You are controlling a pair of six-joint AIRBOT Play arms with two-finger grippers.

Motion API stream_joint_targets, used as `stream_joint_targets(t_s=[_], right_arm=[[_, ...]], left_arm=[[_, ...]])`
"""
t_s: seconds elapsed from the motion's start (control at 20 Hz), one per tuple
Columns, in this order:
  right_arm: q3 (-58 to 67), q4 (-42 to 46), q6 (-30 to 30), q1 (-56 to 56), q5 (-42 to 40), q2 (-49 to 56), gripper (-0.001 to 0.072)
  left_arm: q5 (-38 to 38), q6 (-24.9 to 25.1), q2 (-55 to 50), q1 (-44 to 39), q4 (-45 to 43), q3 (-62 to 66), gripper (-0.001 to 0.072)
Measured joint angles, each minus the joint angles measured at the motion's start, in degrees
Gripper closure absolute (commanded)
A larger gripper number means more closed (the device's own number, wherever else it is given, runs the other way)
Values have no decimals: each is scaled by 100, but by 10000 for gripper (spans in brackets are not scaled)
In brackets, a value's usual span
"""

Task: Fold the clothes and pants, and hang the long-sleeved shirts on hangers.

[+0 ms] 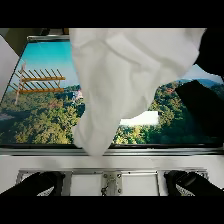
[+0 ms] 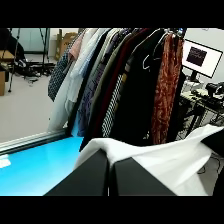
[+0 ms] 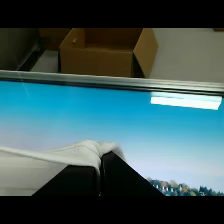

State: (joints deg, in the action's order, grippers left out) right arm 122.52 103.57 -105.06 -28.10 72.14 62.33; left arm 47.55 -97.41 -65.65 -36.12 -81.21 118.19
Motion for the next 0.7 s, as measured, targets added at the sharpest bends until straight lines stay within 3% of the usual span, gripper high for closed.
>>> stream_joint_targets(t_s=[0.2,0.4,0.7], right_arm=[[-247,151,-59,136,201,2,695],[-804,164,-68,262,1117,127,695],[-2863,-225,-103,-26,2308,142,696]], left_arm=[[208,-87,79,365,13,-614,688],[1056,-175,181,748,61,-1276,687],[2247,-203,212,719,13,-3477,687]])
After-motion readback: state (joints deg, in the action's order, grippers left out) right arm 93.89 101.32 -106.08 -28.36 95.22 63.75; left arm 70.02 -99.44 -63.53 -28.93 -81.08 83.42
